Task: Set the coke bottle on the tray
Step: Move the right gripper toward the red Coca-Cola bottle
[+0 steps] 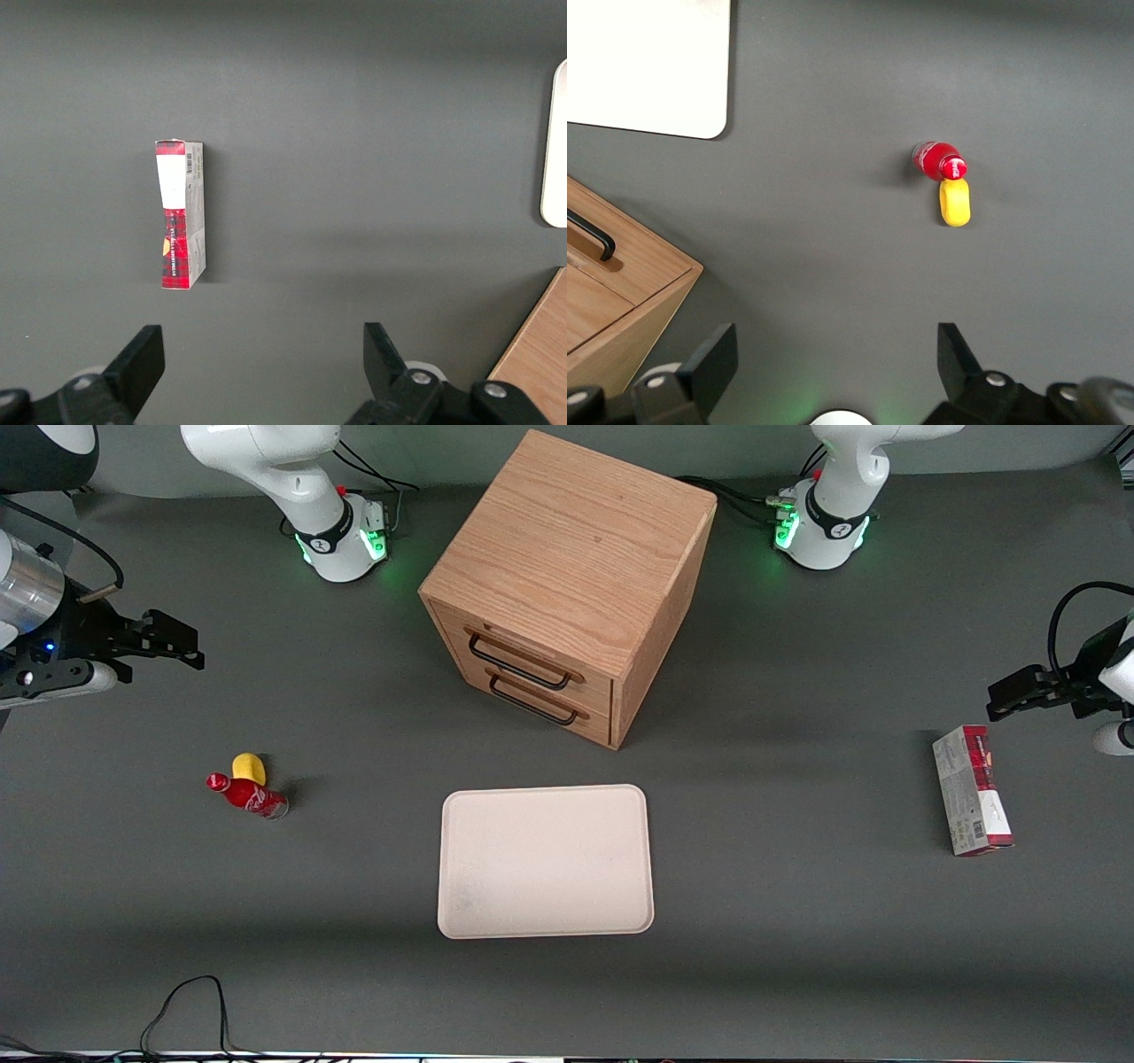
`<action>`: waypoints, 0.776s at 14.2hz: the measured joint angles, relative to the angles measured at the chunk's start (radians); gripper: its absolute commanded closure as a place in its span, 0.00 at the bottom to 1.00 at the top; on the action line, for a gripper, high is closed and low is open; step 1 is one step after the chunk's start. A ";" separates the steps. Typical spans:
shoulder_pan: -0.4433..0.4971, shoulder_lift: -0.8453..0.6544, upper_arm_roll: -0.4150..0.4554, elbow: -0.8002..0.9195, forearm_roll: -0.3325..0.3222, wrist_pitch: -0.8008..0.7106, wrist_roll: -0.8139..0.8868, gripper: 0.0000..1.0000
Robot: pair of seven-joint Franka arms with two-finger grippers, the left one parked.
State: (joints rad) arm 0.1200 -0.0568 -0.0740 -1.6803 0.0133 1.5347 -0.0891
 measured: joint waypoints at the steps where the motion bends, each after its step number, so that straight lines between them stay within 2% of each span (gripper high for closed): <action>1: -0.002 0.002 0.003 0.001 0.000 -0.002 0.000 0.00; 7: -0.007 0.015 0.004 0.011 0.000 -0.010 0.002 0.00; 11: -0.023 0.016 0.005 0.021 0.000 -0.069 0.002 0.00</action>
State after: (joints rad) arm 0.0971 -0.0412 -0.0689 -1.6597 0.0132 1.4653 -0.0869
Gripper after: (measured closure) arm 0.000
